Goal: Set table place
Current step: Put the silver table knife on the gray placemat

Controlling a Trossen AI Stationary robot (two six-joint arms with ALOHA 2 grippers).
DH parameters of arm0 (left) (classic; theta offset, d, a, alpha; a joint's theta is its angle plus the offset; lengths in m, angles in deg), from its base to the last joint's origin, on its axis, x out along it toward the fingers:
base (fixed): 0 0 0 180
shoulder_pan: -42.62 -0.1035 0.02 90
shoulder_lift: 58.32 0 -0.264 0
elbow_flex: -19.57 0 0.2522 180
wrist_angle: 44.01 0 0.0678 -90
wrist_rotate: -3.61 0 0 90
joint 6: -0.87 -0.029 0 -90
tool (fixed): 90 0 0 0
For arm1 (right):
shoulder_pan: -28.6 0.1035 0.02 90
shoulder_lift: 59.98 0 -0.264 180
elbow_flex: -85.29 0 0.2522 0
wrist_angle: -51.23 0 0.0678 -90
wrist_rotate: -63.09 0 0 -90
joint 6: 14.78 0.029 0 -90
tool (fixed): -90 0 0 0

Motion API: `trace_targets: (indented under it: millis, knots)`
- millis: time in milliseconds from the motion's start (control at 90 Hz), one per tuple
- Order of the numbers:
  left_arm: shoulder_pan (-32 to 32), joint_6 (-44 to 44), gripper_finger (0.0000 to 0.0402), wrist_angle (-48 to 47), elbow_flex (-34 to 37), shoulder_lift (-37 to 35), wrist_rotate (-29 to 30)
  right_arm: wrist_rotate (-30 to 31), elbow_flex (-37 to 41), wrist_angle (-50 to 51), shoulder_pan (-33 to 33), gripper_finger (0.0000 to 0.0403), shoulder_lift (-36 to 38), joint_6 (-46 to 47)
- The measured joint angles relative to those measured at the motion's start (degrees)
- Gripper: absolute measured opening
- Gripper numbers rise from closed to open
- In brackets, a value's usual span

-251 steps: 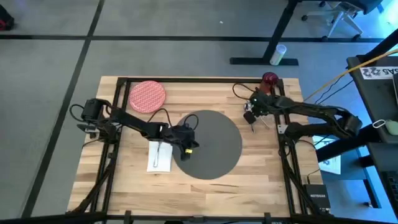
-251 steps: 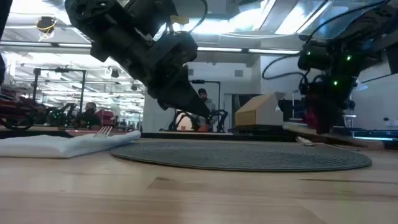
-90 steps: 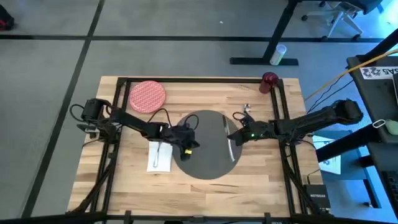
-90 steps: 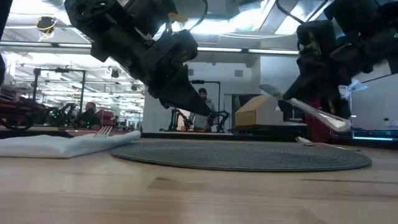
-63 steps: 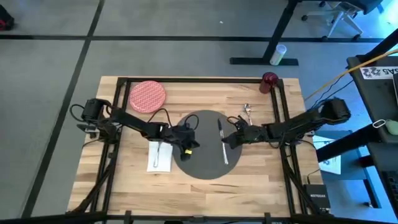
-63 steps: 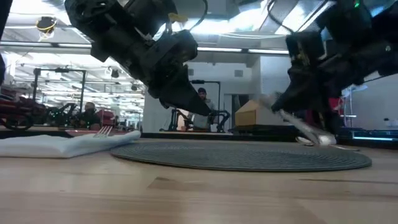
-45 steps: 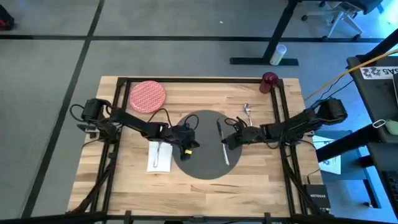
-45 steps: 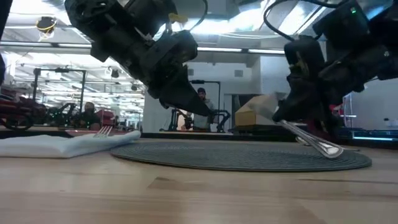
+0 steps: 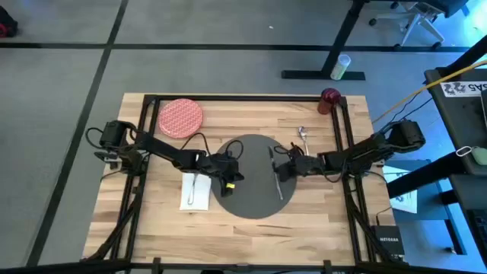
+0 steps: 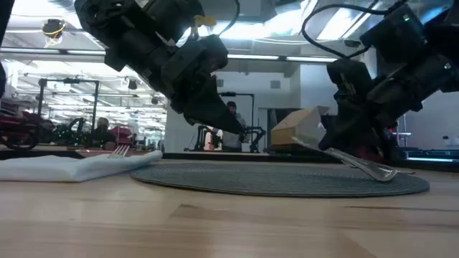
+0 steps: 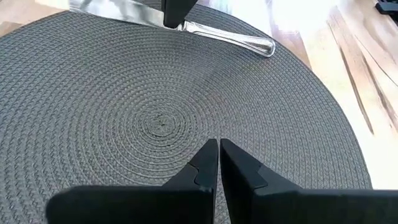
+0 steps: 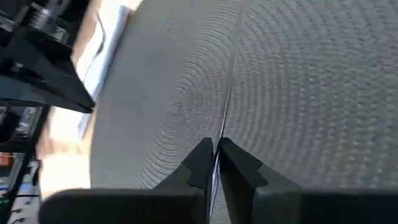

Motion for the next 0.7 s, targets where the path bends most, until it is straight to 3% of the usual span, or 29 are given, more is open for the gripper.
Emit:
trace_targets:
  millis: [378,700]
  knots:
    - [0.0,0.0,0.0,0.0,0.0,0.0,0.0,0.6,0.0,1.7,0.0,0.0085,0.0,0.1]
    - [0.0,0.0,0.0,-0.1,0.0,0.0,0.0,5.0,0.0,3.2,0.0,0.0104,0.2,-3.8]
